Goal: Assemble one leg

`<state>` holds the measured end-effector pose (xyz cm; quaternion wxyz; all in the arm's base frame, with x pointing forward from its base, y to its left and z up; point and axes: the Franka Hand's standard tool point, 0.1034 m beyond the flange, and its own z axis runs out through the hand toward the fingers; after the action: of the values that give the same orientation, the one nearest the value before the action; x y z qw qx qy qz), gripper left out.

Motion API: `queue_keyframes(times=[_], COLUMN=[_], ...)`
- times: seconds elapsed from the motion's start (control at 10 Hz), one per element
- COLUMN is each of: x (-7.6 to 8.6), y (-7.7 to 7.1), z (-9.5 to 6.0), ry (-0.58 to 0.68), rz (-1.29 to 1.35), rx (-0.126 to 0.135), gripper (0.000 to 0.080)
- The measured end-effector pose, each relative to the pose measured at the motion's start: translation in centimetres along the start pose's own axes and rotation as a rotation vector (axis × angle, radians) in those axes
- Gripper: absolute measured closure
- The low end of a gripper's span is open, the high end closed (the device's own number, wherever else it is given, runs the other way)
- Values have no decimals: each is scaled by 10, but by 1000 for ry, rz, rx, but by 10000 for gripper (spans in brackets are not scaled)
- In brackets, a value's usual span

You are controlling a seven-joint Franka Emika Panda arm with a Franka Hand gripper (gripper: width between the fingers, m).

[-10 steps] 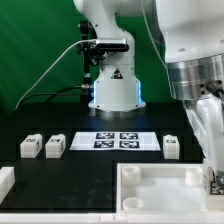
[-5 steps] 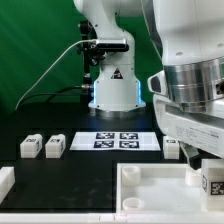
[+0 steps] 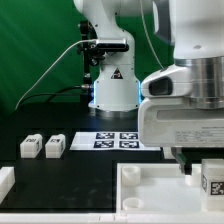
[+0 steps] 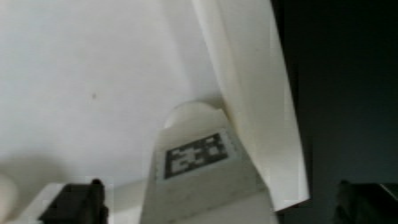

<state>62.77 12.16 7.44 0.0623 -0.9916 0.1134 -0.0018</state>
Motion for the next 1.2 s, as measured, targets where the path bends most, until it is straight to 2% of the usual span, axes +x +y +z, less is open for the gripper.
queue_keyframes(times=[0.2, 0.3, 0.4, 0.5, 0.6, 0.8, 0.9, 1.2], x=[0, 0, 0, -1, -1, 1, 1, 3], y=[1, 1, 0, 1, 2, 3, 0, -3], z=[0, 1, 1, 1, 1, 1, 1, 0], ry=[-1, -1, -4, -6, -6, -24, -30, -67], rz=[28, 72, 180, 273, 323, 655, 773, 1254], rx=[0, 1, 8, 6, 5, 32, 32, 64], gripper=[160, 337, 337, 500, 500, 500, 502, 505])
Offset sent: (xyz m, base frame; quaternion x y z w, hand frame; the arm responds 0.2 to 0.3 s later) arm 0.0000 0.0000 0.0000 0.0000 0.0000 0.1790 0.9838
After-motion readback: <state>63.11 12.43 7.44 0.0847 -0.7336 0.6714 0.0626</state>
